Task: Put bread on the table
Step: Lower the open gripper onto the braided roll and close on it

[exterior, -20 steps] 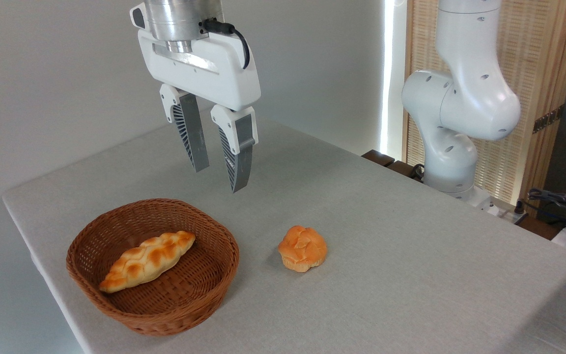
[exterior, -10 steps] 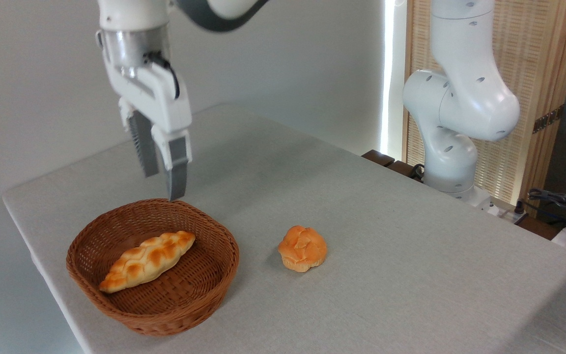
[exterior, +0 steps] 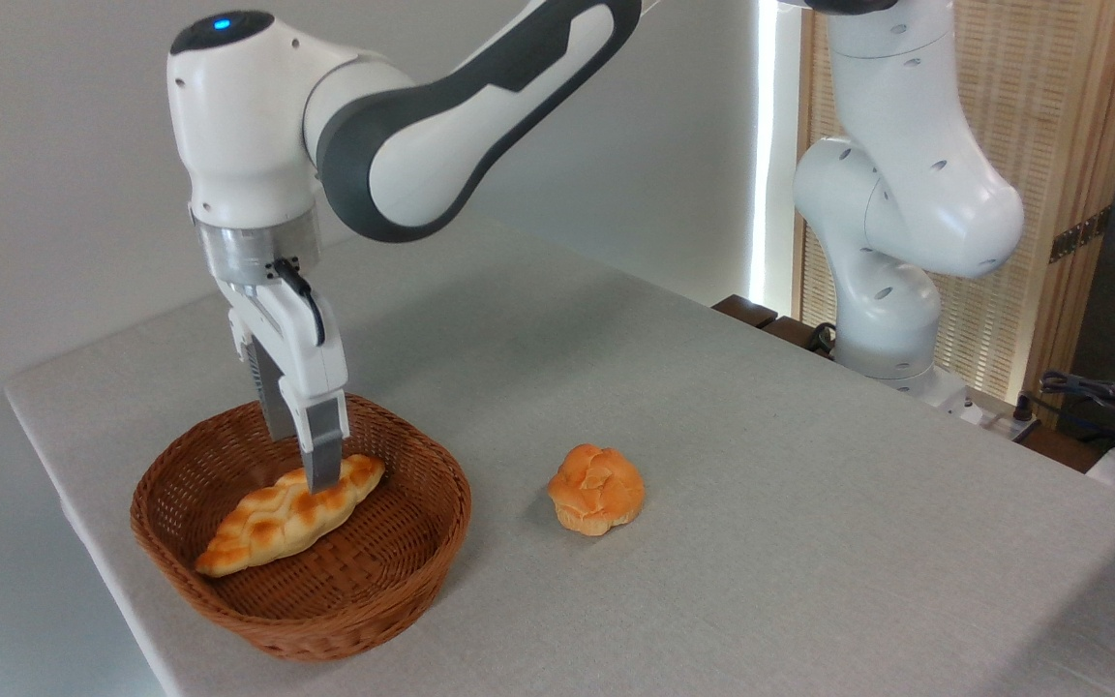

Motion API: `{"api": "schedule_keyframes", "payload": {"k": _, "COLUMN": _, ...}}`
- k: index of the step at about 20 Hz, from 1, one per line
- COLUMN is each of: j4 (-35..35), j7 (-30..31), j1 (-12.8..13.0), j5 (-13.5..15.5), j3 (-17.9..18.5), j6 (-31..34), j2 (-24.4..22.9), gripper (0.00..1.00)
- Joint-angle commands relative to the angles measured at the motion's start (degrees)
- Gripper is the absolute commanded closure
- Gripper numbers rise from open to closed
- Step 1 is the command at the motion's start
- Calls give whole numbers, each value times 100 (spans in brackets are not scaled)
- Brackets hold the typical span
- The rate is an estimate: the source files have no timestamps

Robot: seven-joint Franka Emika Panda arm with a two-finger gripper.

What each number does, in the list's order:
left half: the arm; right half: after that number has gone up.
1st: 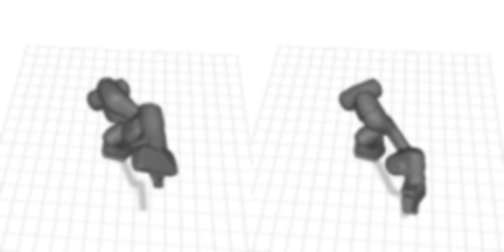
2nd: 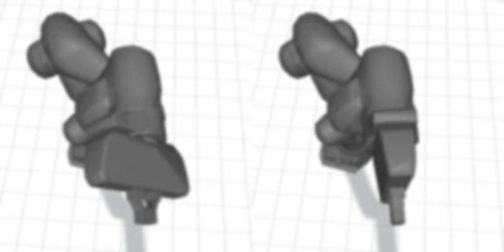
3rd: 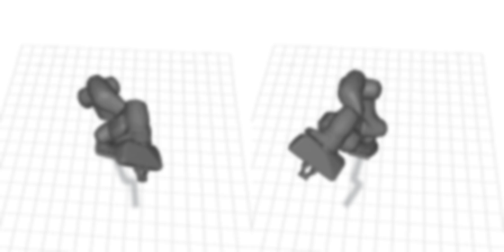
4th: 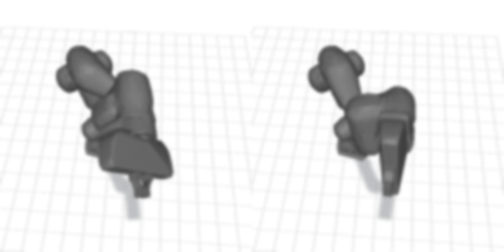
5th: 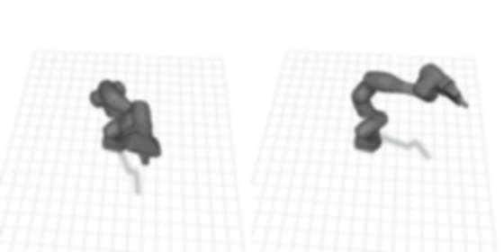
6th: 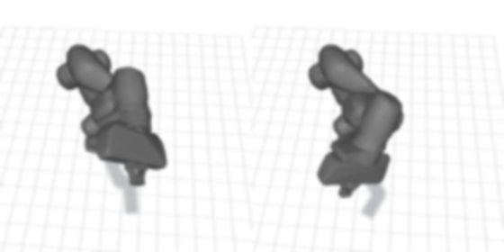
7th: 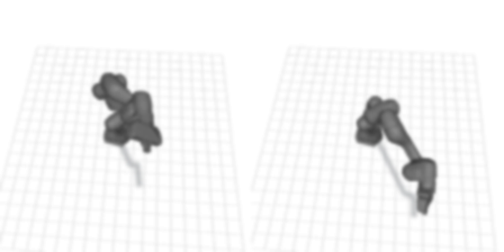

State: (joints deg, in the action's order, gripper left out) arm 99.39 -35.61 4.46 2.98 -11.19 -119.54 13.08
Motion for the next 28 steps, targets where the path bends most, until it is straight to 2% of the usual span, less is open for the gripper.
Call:
{"api": "schedule_keyframes", "payload": {"k": 1, "j4": 203, "j7": -350, "j1": -16, "j5": 45, "j3": -6, "j6": -140, "j2": -87, "gripper": 0}}
{"api": "schedule_keyframes", "payload": {"k": 7, "j4": 519, "j7": -455, "j1": -16, "j5": 45, "j3": -6, "j6": -719, "j2": 1, "gripper": 0}}
{"api": "schedule_keyframes", "payload": {"k": 13, "j4": 564, "j7": -693, "j1": -24, "j5": 37, "j3": -6, "j6": -808, "j2": 1, "gripper": 0}}
{"api": "schedule_keyframes", "payload": {"k": 15, "j4": 564, "j7": -693, "j1": -24, "j5": -112, "j3": -6, "j6": -895, "j2": 1, "gripper": 12}}
{"api": "schedule_keyframes", "payload": {"k": 17, "j4": 564, "j7": -693, "j1": -24, "j5": -148, "j3": -6, "j6": -922, "j2": 10, "gripper": 34}}
{"api": "schedule_keyframes", "payload": {"k": 19, "j4": 564, "j7": -702, "j1": -24, "j5": -148, "j3": -14, "j6": -931, "j2": 1, "gripper": 61}}
{"api": "schedule_keyframes", "payload": {"k": 21, "j4": 564, "j7": -711, "j1": -24, "j5": -148, "j3": -6, "j6": -966, "j2": 1, "gripper": 77}}
{"api": "schedule_keyframes", "payload": {"k": 22, "j4": 564, "j7": -711, "j1": -24, "j5": -148, "j3": -6, "j6": -966, "j2": 10, "gripper": 83}}
{"api": "schedule_keyframes", "payload": {"k": 24, "j4": 564, "j7": -711, "j1": -24, "j5": -148, "j3": -15, "j6": -966, "j2": 1, "gripper": 86}}
{"api": "schedule_keyframes", "payload": {"k": 28, "j4": 564, "j7": -711, "j1": -24, "j5": -148, "j3": -6, "j6": -966, "j2": 1, "gripper": 87}}
